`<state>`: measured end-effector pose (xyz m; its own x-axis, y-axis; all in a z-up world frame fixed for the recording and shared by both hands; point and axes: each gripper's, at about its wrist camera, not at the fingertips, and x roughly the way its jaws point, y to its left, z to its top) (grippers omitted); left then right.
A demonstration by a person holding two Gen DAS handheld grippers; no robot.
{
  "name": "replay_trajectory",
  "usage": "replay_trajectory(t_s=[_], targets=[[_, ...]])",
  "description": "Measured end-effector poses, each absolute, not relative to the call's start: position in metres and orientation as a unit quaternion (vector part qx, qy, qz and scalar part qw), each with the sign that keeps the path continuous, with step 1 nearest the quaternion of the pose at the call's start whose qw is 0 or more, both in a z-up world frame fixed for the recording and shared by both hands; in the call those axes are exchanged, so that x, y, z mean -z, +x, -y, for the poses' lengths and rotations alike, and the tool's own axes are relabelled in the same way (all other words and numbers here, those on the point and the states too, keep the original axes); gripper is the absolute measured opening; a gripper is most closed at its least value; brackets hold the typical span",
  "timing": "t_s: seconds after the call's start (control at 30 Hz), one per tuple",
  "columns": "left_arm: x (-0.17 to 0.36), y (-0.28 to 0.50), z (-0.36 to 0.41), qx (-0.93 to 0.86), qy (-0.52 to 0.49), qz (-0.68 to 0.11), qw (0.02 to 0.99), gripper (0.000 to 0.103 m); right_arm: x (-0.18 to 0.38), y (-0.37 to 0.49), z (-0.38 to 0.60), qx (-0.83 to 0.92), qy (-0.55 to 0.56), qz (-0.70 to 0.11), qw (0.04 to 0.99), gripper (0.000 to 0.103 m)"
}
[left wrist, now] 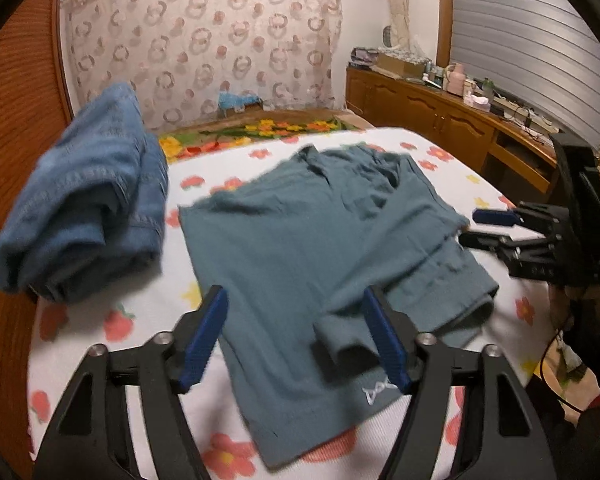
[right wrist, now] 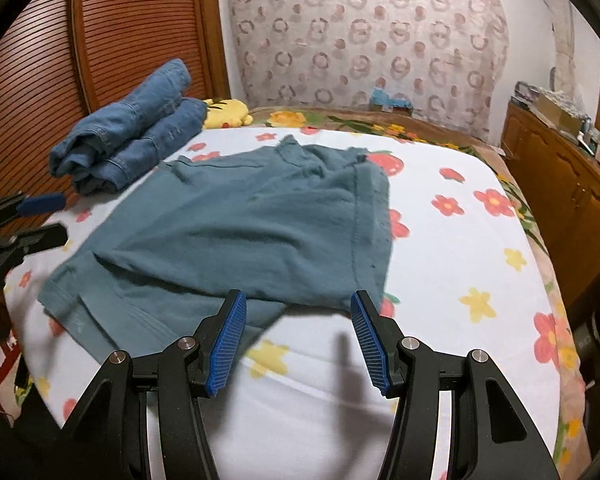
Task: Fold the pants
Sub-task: 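Close the left gripper on the folded leg hem of the shorts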
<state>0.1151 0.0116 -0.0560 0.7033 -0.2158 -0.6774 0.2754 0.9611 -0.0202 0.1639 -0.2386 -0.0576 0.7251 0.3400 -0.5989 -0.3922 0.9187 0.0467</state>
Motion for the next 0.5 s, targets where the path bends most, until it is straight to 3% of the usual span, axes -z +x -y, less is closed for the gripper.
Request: replay_trajectory(t_s=[0.33,0.5], targets=[[0.077,0.113,0.004,0.162,0.035,-0.389,0.906,0.044,0.061,0.167,0.241,-0.202,-0.017,-0.309,0.929,0.056],[0.082,0.116,0.006,0.165,0.03,-0.399,0.902,0.029,0.065,0.166,0.246,-0.201,-0.012,-0.307,0.93,0.056]])
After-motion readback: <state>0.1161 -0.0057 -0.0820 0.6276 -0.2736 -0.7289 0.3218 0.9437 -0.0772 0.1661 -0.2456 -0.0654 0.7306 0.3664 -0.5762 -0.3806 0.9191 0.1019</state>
